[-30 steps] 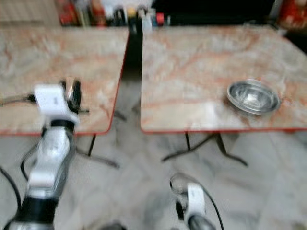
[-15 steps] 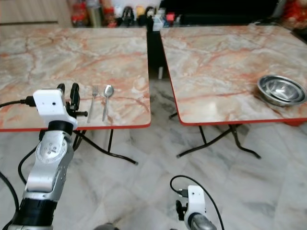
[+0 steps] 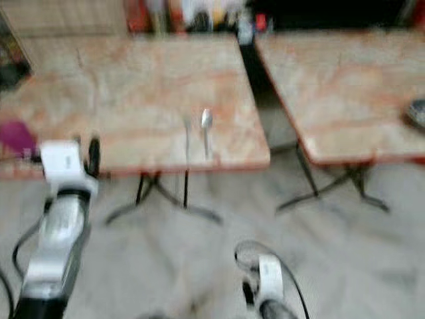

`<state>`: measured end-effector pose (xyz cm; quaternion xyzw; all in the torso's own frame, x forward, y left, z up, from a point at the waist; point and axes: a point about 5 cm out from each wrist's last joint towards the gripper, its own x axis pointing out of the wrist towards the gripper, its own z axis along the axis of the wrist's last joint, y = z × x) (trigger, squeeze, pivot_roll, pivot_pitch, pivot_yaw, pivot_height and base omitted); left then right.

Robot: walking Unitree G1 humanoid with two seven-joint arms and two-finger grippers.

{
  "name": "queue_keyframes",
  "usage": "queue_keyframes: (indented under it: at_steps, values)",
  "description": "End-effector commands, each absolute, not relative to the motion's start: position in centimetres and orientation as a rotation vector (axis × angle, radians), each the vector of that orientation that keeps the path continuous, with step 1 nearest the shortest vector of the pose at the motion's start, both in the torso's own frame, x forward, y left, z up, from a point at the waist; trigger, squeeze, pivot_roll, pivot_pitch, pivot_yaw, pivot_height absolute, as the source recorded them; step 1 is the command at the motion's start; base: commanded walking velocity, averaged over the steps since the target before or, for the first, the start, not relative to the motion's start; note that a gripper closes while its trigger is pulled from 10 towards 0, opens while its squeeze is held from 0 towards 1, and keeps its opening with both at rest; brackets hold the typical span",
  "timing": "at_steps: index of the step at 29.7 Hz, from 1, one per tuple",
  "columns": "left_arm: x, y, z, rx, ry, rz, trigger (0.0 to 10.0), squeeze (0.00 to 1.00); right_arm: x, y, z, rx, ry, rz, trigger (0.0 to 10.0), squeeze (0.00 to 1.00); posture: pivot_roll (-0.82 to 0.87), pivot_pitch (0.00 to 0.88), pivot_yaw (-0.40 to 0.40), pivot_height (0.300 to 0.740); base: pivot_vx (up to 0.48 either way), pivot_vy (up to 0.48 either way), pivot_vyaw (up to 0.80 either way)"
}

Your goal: Setting the table

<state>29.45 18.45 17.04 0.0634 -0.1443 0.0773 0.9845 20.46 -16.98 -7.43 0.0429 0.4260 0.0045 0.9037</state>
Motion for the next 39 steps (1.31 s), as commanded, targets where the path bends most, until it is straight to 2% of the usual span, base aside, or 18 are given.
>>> queue_keyframes:
  at_steps: [1,7,12,15,17,27,33,39]
  values:
    - [29.0,19.8,14.6,0.158,-0.194,0.177,10.0,0.0,20.7,-16.5,-7.3,0.09,0.876,0.02,10.0,0.0,0.16,0.073,-0.027,0.715,0.0,0.0,0.0]
    - [28.0,20.9,10.3,0.121,-0.012,0.17,10.0,0.0,20.8,-16.5,-7.3,0.093,0.874,0.018,10.0,0.0,0.16,0.086,-0.026,0.715,0.0,0.0,0.0]
    - [25.8,21.9,3.5,0.09,0.278,0.12,10.0,0.0,20.6,-16.5,-7.4,0.1,0.878,0.008,10.0,0.0,0.16,0.105,-0.027,0.715,0.0,0.0,0.0]
    - [24.9,22.2,1.3,0.082,0.361,0.12,10.0,0.0,20.6,-16.5,-7.4,0.104,0.879,0.006,10.0,0.0,0.16,0.105,-0.027,0.715,0.0,0.0,0.0]
    - [23.9,22.2,-1.1,0.106,0.481,0.099,10.0,0.0,20.6,-16.5,-7.4,0.105,0.879,0.005,10.0,0.0,0.17,0.108,-0.031,0.715,0.0,0.0,0.0]
    - [22.5,21.0,-4.4,0.091,0.655,0.054,10.0,0.0,20.8,-16.7,-7.3,0.109,0.868,-0.003,10.0,0.0,0.15,0.096,-0.023,0.715,0.0,0.0,0.0]
    - [21.4,21.2,-5.7,0.073,0.741,0.116,10.0,0.0,21.0,-16.6,-7.2,0.075,0.856,0.008,10.0,0.0,0.14,0.07,-0.013,0.715,0.0,0.0,0.38]
    - [19.8,21.2,-6.8,0.038,0.791,0.155,10.0,0.0,20.7,-16.7,-7.3,0.076,0.872,0.013,10.0,0.0,0.14,0.046,-0.014,0.715,0.274,0.0,0.13]
